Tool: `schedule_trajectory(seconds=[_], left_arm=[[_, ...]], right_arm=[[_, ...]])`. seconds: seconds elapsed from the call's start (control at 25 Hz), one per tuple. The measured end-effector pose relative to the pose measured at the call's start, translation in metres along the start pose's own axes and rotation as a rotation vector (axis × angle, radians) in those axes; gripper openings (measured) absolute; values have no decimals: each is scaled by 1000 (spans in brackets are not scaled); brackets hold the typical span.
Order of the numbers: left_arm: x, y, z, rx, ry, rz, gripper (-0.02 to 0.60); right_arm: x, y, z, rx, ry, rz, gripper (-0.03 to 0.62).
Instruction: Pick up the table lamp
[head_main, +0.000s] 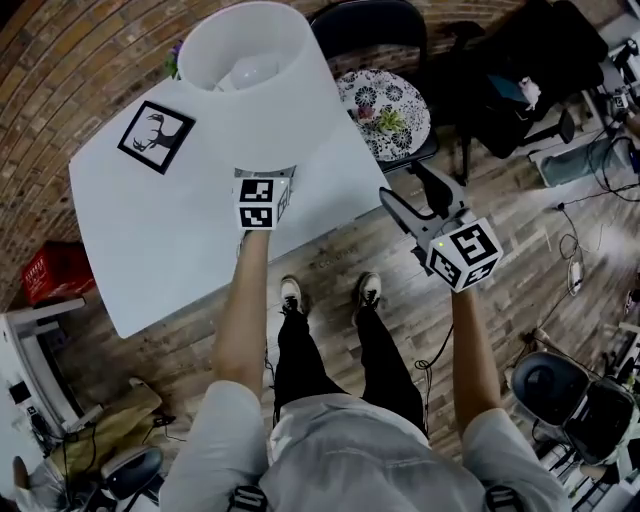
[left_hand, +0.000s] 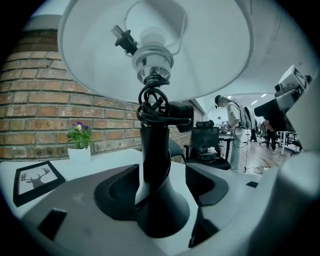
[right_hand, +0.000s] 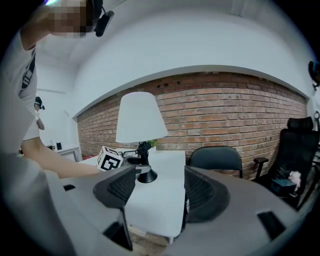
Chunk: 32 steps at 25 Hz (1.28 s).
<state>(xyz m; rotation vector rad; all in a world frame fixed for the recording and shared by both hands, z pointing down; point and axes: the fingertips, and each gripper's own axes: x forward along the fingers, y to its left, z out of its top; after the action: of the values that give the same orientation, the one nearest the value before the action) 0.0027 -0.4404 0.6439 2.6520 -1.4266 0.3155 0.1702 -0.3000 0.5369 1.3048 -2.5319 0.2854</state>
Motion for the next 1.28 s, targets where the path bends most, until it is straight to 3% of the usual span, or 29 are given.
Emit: schedule_trajectory(seconds=[0.32, 0.4, 0.52, 0.64, 1.08, 1.28], left_arm=[[21, 10, 10, -1, -36, 51, 280], [22, 13, 13, -6, -48, 65, 206], [21, 12, 13, -2, -47, 61, 191], [20, 9, 10, 27, -12, 47, 158], [-5, 18, -11, -14, 152, 46, 150], [-31, 28, 10, 21, 172, 67, 150]], right_arm=[[2, -8, -9, -35, 32, 23, 298], [5, -7, -9, -29, 29, 26, 298], [8, -3, -8, -24, 31, 38, 298], [9, -1, -5, -24, 35, 38, 298], [14, -3, 24, -7, 3, 38, 298], [23, 4, 45, 4, -22, 54, 298]])
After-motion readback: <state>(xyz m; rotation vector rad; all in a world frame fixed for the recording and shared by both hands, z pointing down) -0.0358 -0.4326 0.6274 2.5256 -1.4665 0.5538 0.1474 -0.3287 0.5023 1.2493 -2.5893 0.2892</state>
